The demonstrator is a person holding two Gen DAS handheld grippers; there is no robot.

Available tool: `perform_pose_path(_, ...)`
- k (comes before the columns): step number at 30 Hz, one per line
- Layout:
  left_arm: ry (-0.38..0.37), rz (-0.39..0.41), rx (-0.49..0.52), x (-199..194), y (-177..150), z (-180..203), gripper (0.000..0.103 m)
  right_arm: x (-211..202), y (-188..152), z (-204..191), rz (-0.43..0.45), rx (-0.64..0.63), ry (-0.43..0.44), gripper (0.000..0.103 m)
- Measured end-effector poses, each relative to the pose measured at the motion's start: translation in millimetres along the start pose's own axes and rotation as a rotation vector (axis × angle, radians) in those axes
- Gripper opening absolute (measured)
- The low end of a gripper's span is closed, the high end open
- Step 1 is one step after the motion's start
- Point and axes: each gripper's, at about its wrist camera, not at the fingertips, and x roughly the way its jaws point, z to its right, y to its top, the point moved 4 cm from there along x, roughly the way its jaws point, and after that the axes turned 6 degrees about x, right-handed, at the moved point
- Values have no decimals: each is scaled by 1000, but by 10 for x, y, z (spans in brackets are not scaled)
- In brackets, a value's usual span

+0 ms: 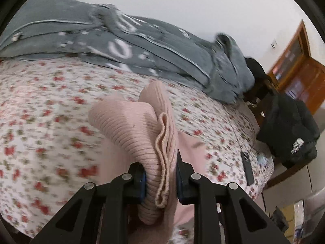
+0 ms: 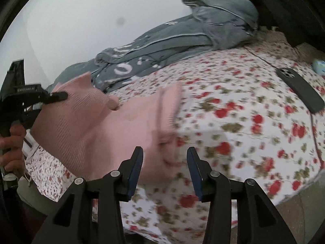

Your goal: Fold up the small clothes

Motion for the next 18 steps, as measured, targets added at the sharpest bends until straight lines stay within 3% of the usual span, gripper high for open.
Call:
perform_pose_path(5, 1, -107, 110, 596, -231, 570, 21, -158, -27, 274, 13, 29, -44, 44)
perform_pose_path(10, 8, -218, 120, 972, -467, 740, 26, -275, -76, 421, 11, 38, -58, 44)
perform_pose_path(14, -103, -196, 123, 794, -427, 729, 41, -231, -8, 394, -8, 23, -42, 44)
perform_pose_path(18, -60, -116, 123, 509, -324, 510, 46, -119, 131, 227, -24, 8, 29, 48)
